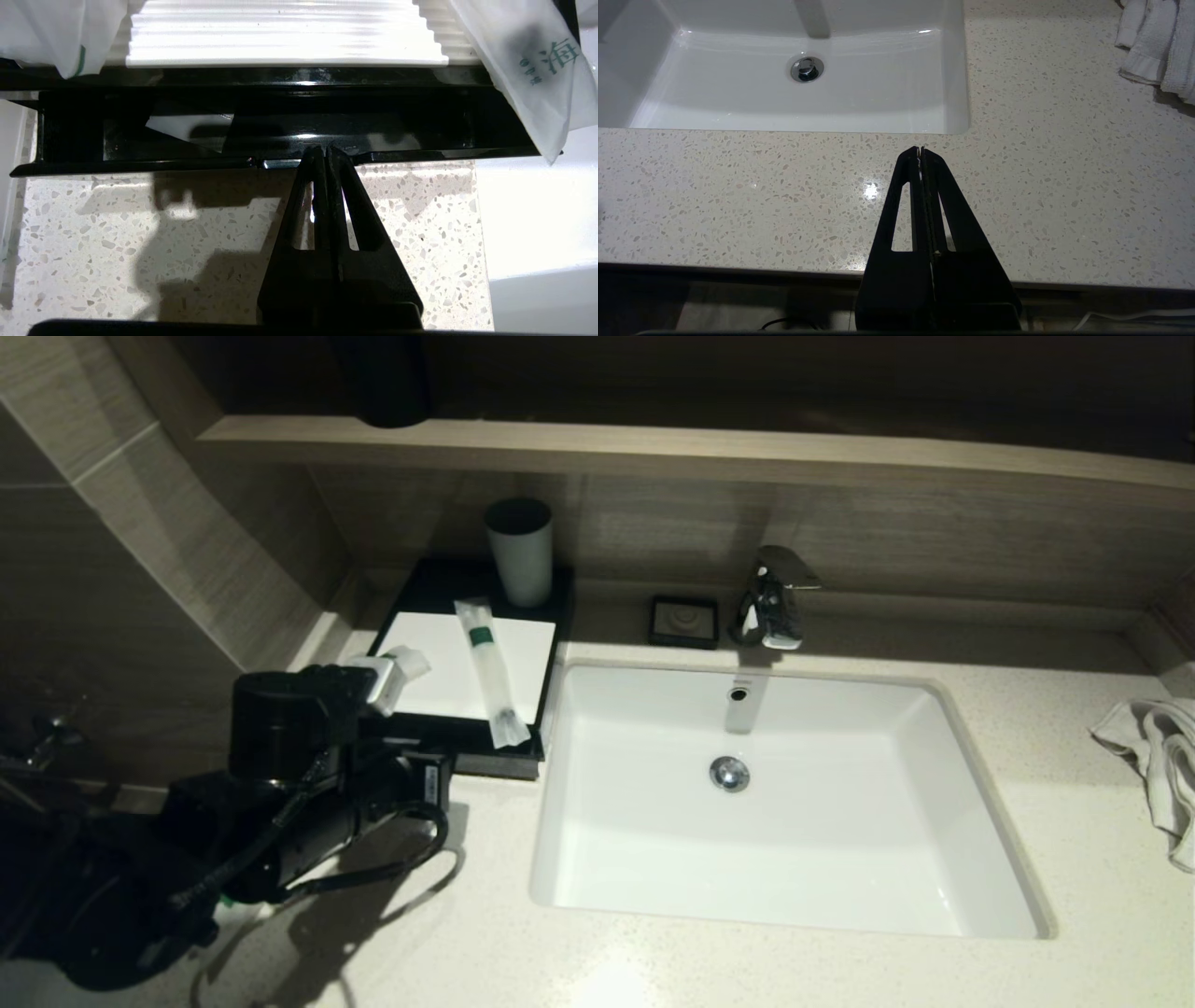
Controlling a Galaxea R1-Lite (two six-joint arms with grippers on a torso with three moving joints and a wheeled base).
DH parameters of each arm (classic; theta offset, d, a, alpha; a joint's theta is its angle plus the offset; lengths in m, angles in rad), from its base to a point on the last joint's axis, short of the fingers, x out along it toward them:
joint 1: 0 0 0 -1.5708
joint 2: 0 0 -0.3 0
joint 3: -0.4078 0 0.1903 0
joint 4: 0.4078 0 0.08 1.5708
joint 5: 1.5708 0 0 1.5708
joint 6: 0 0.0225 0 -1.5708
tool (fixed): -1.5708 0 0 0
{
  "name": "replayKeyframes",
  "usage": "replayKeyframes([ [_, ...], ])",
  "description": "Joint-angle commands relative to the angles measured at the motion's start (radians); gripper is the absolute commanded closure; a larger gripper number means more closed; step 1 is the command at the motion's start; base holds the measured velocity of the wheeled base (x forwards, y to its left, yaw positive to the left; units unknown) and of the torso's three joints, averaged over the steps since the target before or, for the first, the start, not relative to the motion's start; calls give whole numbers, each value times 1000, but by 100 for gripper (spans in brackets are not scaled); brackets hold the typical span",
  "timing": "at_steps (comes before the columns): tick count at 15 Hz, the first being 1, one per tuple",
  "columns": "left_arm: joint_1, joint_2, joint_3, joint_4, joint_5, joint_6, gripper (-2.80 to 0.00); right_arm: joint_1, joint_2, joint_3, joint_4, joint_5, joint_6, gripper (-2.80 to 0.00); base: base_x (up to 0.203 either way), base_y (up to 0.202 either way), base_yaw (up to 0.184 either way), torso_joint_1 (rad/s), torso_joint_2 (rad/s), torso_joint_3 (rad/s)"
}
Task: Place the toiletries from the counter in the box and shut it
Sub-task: Open the drawer
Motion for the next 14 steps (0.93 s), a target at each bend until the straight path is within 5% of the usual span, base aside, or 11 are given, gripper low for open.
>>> replayKeyframes([
  [1,5,4,-8,-5,1,-2,0,0,2,0,1,0,0,0,0,0,0,0,0,0],
  [14,5,24,-18,-6,1,0,0,0,2,0,0,0,0,0,0,0,0,0,0,0],
])
